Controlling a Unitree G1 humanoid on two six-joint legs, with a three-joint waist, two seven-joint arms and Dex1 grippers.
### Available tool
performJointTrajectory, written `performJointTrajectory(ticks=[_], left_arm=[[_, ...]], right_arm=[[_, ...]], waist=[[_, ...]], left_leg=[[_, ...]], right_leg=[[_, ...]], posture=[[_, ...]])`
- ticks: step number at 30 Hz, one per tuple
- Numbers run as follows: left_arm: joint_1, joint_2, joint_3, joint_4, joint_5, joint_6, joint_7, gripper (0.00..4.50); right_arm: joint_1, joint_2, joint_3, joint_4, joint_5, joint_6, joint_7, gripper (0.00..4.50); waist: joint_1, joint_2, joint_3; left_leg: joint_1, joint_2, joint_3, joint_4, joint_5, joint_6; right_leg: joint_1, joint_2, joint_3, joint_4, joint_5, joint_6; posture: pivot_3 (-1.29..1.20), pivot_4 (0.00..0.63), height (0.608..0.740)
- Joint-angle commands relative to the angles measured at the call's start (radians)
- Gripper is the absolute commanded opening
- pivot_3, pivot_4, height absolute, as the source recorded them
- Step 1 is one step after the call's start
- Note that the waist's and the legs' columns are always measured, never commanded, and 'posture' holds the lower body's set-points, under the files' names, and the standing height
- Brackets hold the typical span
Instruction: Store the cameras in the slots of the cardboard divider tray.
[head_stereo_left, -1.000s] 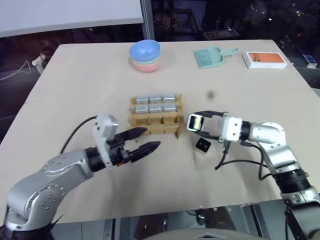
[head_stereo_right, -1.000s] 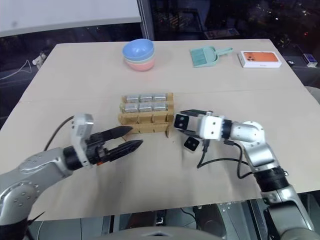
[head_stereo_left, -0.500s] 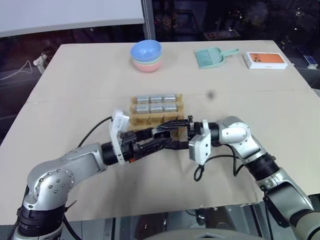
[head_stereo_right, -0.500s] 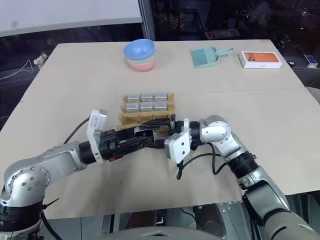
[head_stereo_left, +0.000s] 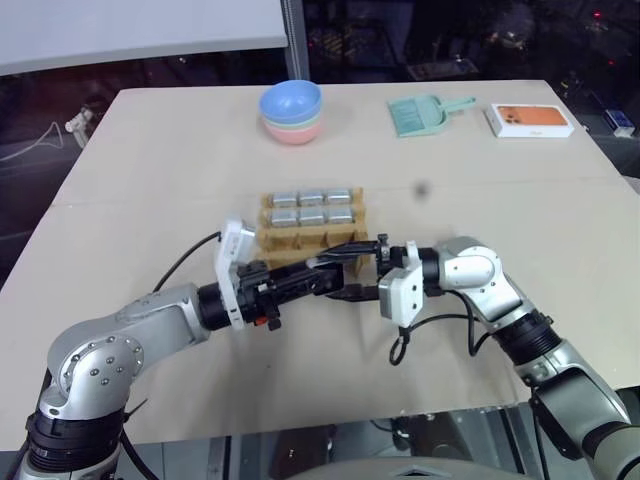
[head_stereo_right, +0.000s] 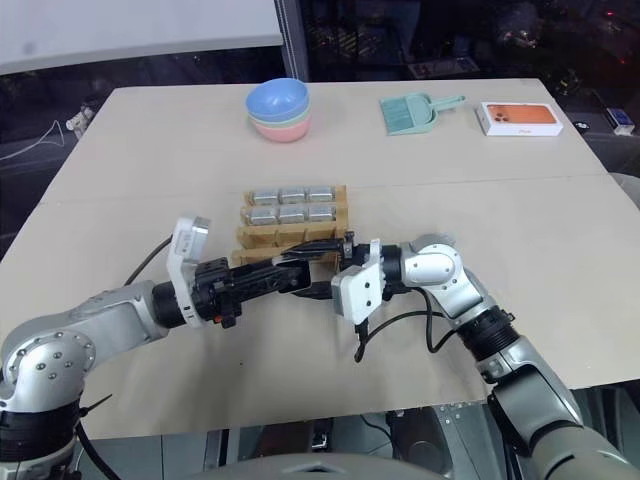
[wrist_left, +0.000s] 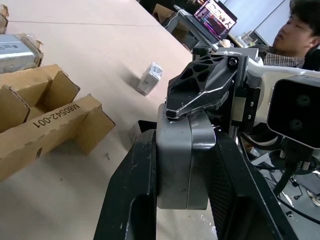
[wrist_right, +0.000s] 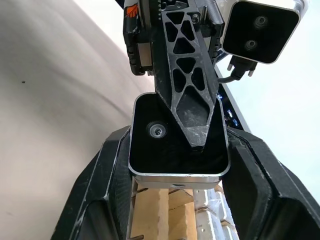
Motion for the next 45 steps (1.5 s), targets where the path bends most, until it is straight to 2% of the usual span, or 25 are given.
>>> performJointTrajectory(ticks=[1, 3, 4, 6, 7, 11, 16, 19, 23, 25, 29, 33, 37, 45], left_arm=[[-0.013, 0.004, 0.007, -0.012, -0.01, -0.016, -0.025, 0.75], [-0.015, 0.005, 0.003, -0.012, 0.0, -0.019, -0.031, 0.75], [-0.017, 0.005, 0.002, -0.009, 0.008, -0.021, -0.033, 0.75], [-0.014, 0.013, 0.006, -0.005, 0.034, -0.034, -0.055, 0.75], [-0.013, 0.019, 0.011, -0.003, 0.052, -0.044, -0.07, 0.75], [-0.046, 0.063, 0.043, 0.022, 0.11, -0.078, -0.128, 0.75], [-0.167, 0.24, 0.005, 0.13, 0.298, -0.164, -0.336, 0.75], [-0.288, 0.362, -0.128, 0.226, 0.447, -0.193, -0.482, 0.75], [-0.529, 0.43, -0.357, 0.358, 0.661, -0.235, -0.677, 0.75], [-0.645, 0.421, -0.448, 0.432, 0.75, -0.258, -0.765, 0.75], [-0.856, 0.341, -0.601, 0.624, 0.93, -0.335, -0.893, 0.75], [-0.974, 0.281, -0.71, 0.758, 1.076, -0.415, -1.016, 0.75], [-1.041, 0.227, -0.774, 0.85, 1.195, -0.488, -1.077, 0.75], [-1.123, 0.122, -0.808, 1.047, 1.351, -0.628, -1.089, 0.75]], right_arm=[[0.017, -0.017, 0.008, -0.078, 0.041, 0.09, 0.025, 1.97], [0.021, -0.021, 0.003, -0.096, 0.059, 0.119, 0.033, 3.02], [0.02, -0.019, -0.002, -0.097, 0.065, 0.126, 0.032, 3.33], [0.024, -0.021, -0.014, -0.099, 0.075, 0.135, 0.027, 4.29], [0.034, -0.03, -0.021, -0.105, 0.087, 0.153, 0.03, 4.45], [0.107, -0.104, -0.068, -0.175, 0.177, 0.249, 0.061, 4.45], [0.277, -0.261, -0.208, -0.367, 0.486, 0.586, 0.1, 4.45], [0.392, -0.371, -0.34, -0.44, 0.628, 0.752, 0.096, 4.45], [0.53, -0.475, -0.471, -0.44, 0.664, 0.827, 0.129, 4.45], [0.576, -0.489, -0.507, -0.445, 0.665, 0.841, 0.133, 4.45], [0.642, -0.473, -0.552, -0.474, 0.682, 0.87, 0.118, 4.45], [0.699, -0.458, -0.578, -0.488, 0.676, 0.875, 0.125, 4.45], [0.74, -0.426, -0.623, -0.469, 0.688, 0.854, 0.123, 4.45], [0.755, -0.366, -0.733, -0.409, 0.763, 0.849, 0.171, 4.45]], waist=[[0.0, 0.0, 0.0], [0.001, 0.0, 0.0], [0.001, 0.0, 0.0], [0.0, 0.0, 0.0], [0.0, 0.0, 0.0], [0.005, 0.0, 0.0], [0.012, -0.001, 0.001], [0.011, -0.001, 0.001], [0.023, -0.002, 0.002], [0.027, -0.002, 0.002], [0.025, -0.002, 0.002], [0.025, -0.002, 0.002], [0.027, -0.002, 0.002], [0.026, -0.003, 0.002]], left_leg=[[0.0, 0.0, 0.0, 0.0, 0.0, 0.0], [0.0, 0.0, 0.0, 0.0, 0.0, 0.0], [0.0, 0.0, 0.0, 0.0, 0.0, 0.0], [0.0, 0.0, 0.0, 0.0, 0.0, 0.001], [0.0, 0.0, 0.0, 0.0, -0.001, 0.001], [0.0, 0.0, 0.0, 0.0, -0.001, 0.001], [-0.001, -0.001, 0.001, 0.0, -0.001, 0.003], [-0.001, -0.001, 0.002, -0.001, -0.002, 0.003], [-0.002, -0.001, 0.004, 0.0, -0.002, 0.004], [-0.002, -0.001, 0.004, 0.0, -0.002, 0.004], [-0.003, -0.001, 0.004, 0.0, -0.002, 0.004], [-0.005, -0.001, 0.003, 0.002, -0.002, 0.004], [-0.014, -0.001, 0.002, 0.004, -0.002, 0.004], [-0.015, -0.001, 0.001, 0.006, -0.002, 0.005]], right_leg=[[0.0, 0.0, 0.0, 0.0, 0.0, 0.0], [0.0, 0.0, 0.0, 0.0, 0.0, 0.0], [0.0, 0.0, 0.0, 0.0, 0.0, 0.0], [0.0, 0.0, 0.0, 0.0, 0.0, 0.0], [0.0, 0.0, 0.0, 0.0, 0.0, 0.0], [0.0, 0.0, -0.001, 0.0, 0.0, 0.0], [0.0, 0.0, -0.002, -0.001, 0.0, 0.0], [0.0, 0.0, -0.001, -0.002, 0.0, 0.0], [0.0, 0.0, -0.002, -0.002, -0.002, 0.004], [0.0, 0.001, -0.002, -0.002, -0.003, 0.004], [-0.001, 0.002, -0.001, -0.002, -0.003, 0.005], [-0.002, 0.002, -0.002, -0.002, -0.003, 0.005], [-0.008, 0.002, -0.002, -0.002, -0.002, 0.005], [-0.008, 0.002, -0.003, -0.002, 0.0, 0.008]], posture=[[0.0, 0.15, 0.74], [0.0, 0.15, 0.74], [0.0, 0.15, 0.74], [0.0, 0.15, 0.74], [0.0, 0.15, 0.74], [0.0, 0.15, 0.74], [0.0, 0.15, 0.74], [0.0, 0.15, 0.74], [0.0, 0.15, 0.74], [0.0, 0.15, 0.74], [0.0, 0.15, 0.74], [0.0, 0.15, 0.74], [0.0, 0.15, 0.74], [0.0, 0.15, 0.74]])
